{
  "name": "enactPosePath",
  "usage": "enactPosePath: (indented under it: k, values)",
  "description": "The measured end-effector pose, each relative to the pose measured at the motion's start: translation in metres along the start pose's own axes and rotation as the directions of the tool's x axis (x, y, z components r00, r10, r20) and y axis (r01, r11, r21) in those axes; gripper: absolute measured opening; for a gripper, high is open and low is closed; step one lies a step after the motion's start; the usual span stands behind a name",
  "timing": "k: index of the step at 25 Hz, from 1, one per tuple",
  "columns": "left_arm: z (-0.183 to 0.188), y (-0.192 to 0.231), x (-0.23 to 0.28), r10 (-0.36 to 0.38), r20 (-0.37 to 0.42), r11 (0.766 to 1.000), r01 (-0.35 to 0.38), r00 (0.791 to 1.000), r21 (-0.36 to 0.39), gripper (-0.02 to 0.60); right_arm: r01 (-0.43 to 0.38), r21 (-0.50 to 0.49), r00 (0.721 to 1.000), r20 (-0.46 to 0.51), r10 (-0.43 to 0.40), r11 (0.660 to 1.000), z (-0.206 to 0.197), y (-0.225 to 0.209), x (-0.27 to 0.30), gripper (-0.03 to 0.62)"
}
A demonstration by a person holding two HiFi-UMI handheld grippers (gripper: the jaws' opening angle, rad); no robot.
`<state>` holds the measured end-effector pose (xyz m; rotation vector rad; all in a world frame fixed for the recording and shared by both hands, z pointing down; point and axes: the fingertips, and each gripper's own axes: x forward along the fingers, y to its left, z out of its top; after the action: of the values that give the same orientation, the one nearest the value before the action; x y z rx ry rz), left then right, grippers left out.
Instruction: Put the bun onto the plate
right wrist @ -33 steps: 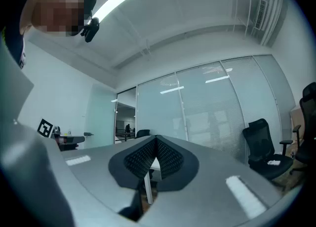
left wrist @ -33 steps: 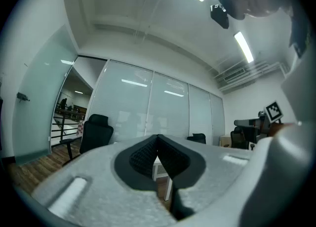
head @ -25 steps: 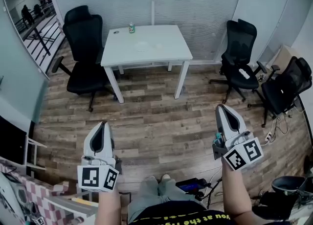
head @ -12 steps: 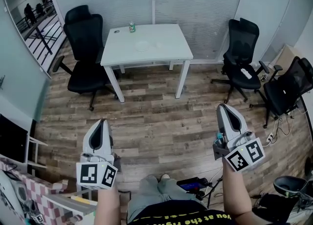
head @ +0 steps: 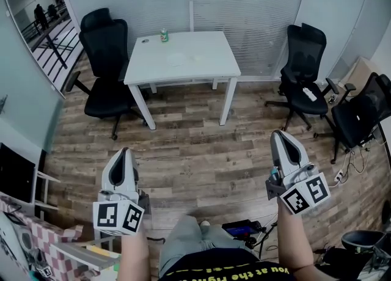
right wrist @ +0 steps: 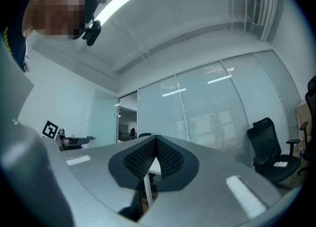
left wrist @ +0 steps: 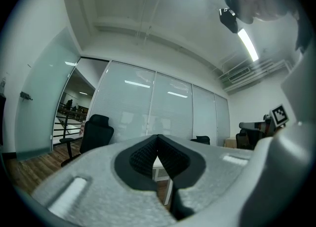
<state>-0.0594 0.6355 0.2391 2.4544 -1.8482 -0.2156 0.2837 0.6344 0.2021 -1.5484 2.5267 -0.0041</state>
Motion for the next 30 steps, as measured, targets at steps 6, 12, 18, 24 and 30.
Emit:
enactPosePath:
  k: [6,12,18,24,30]
  values:
    - [-0.012,0.004,0.027,0.007,-0.005,1.000,-0.008,1.000,-0.006,0.000,-0.020,-0.003,1.000,-0.024,0.020,1.000,-0.013,-0.011,0.026,0.005]
    - [-0.022,0.016,0.073,-0.011,-0.008,1.000,0.011,1.000,0.000,0.000,-0.006,-0.016,1.000,-0.030,0.006,1.000,-0.022,-0.029,0.062,0.005]
    - [-0.026,0.048,0.137,-0.036,0.000,0.999,0.036,0.999,-0.006,0.000,0.016,-0.024,1.000,-0.027,-0.017,1.000,-0.033,-0.049,0.120,0.005]
    - [-0.028,0.083,0.206,-0.057,-0.009,0.998,0.056,0.998,-0.014,0.000,0.011,-0.031,0.999,-0.032,-0.012,0.999,-0.041,-0.059,0.193,0.005]
    - [-0.028,0.110,0.258,-0.072,-0.022,0.997,0.071,0.997,-0.009,0.000,0.024,-0.026,0.999,-0.032,-0.025,0.999,-0.045,-0.072,0.247,0.005]
